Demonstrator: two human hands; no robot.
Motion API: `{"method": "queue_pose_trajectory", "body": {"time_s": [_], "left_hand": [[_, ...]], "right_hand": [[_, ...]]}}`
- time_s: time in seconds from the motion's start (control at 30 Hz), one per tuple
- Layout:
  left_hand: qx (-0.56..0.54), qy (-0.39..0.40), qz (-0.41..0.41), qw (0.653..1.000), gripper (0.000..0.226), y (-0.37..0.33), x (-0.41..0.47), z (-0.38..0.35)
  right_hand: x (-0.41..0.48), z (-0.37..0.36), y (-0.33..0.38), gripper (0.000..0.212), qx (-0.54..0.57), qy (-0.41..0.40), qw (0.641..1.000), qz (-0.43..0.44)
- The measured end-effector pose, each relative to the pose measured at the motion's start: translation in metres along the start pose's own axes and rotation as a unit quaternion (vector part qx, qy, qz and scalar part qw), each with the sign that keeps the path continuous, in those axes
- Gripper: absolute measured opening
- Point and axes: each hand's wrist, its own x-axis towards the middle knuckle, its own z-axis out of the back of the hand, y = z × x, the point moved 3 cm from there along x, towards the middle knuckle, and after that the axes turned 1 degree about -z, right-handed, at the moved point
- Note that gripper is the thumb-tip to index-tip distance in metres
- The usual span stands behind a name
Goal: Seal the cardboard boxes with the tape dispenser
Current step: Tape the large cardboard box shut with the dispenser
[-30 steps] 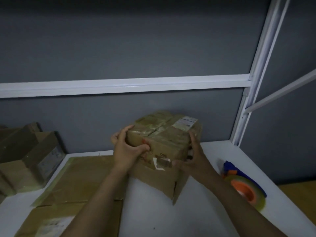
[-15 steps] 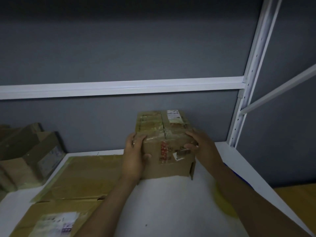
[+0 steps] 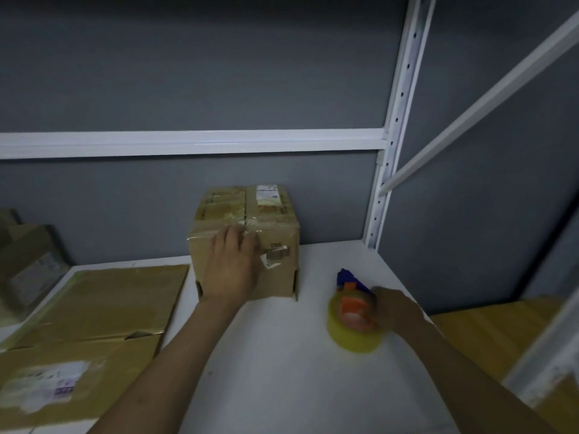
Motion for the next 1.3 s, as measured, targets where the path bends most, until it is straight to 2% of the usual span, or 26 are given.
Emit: {"method": "queue_pose_trajectory", "body": {"time_s": [0.07, 0.13, 0.23, 0.3, 0.37, 0.43, 0.5, 0.53, 0.63, 0.73, 0.77, 0.83, 0.87, 0.93, 0.97, 1.07, 1.1, 1.23, 1.3], "left_hand": [[-0.011, 0.016, 0.004, 1.000, 0.039, -0.016, -0.007, -0.006], [-0.034, 0.041, 0.012, 0.999, 0.048, -0.033, -0.018, -0.011], [-0.098, 0.067, 0.021, 0.993, 0.047, -0.059, -0.036, -0.015], [-0.206, 0.105, 0.069, 0.971, 0.037, -0.081, -0.045, -0.002], [-0.326, 0.189, 0.157, 0.913, 0.042, -0.099, -0.049, 0.005], [-0.438, 0.272, 0.227, 0.826, 0.051, -0.112, -0.048, 0.008], [-0.534, 0.258, 0.273, 0.758, 0.037, -0.116, -0.043, 0.015], [-0.563, 0.237, 0.280, 0.741, 0.033, -0.115, -0.041, 0.020], [-0.638, 0.202, 0.228, 0.707, 0.053, -0.108, -0.037, 0.030], [-0.666, 0.195, 0.179, 0.697, 0.071, -0.098, -0.034, 0.039], [-0.659, 0.184, 0.175, 0.708, 0.074, -0.095, -0.030, 0.045], [-0.623, 0.130, 0.196, 0.746, 0.063, -0.085, -0.017, 0.060], [-0.616, 0.108, 0.223, 0.748, 0.059, -0.083, -0.008, 0.072], [-0.639, 0.090, 0.287, 0.708, 0.075, -0.079, 0.008, 0.087], [-0.646, 0.098, 0.298, 0.696, 0.074, -0.077, 0.015, 0.092], [-0.624, 0.113, 0.307, 0.710, 0.028, -0.072, 0.025, 0.102], [-0.619, 0.109, 0.313, 0.712, 0.023, -0.067, 0.027, 0.101], [-0.591, 0.115, 0.340, 0.722, 0.028, -0.044, 0.027, 0.086], [-0.570, 0.112, 0.365, 0.728, 0.024, -0.032, 0.025, 0.081]], "right_hand": [[0.002, -0.014, -0.011, 0.023, 0.079, -0.004, 0.997, -0.024], [0.002, -0.021, -0.017, 0.008, 0.091, -0.050, 0.994, -0.039], [-0.007, -0.019, -0.017, 0.009, 0.136, -0.101, 0.985, -0.036], [-0.018, -0.009, -0.012, 0.017, 0.198, -0.133, 0.971, -0.007], [-0.031, 0.007, -0.003, 0.023, 0.266, -0.173, 0.948, 0.036], [-0.041, 0.025, 0.009, 0.027, 0.354, -0.187, 0.913, 0.083], [-0.044, 0.043, 0.022, 0.029, 0.410, -0.165, 0.888, 0.128], [-0.044, 0.053, 0.027, 0.031, 0.420, -0.149, 0.882, 0.151], [-0.044, 0.077, 0.039, 0.050, 0.469, -0.072, 0.845, 0.247], [-0.048, 0.090, 0.052, 0.069, 0.497, -0.013, 0.797, 0.343], [-0.050, 0.093, 0.056, 0.073, 0.495, -0.015, 0.788, 0.365], [-0.052, 0.097, 0.062, 0.077, 0.487, -0.019, 0.782, 0.387], [-0.054, 0.098, 0.066, 0.075, 0.478, -0.018, 0.786, 0.391], [-0.058, 0.102, 0.073, 0.066, 0.449, -0.026, 0.797, 0.404], [-0.058, 0.102, 0.076, 0.065, 0.436, -0.029, 0.799, 0.413], [-0.052, 0.105, 0.082, 0.068, 0.416, -0.041, 0.807, 0.416], [-0.051, 0.106, 0.082, 0.068, 0.405, -0.048, 0.815, 0.411], [-0.045, 0.114, 0.084, 0.070, 0.252, -0.104, 0.868, 0.416], [-0.040, 0.117, 0.085, 0.072, 0.198, -0.103, 0.883, 0.414]]}}
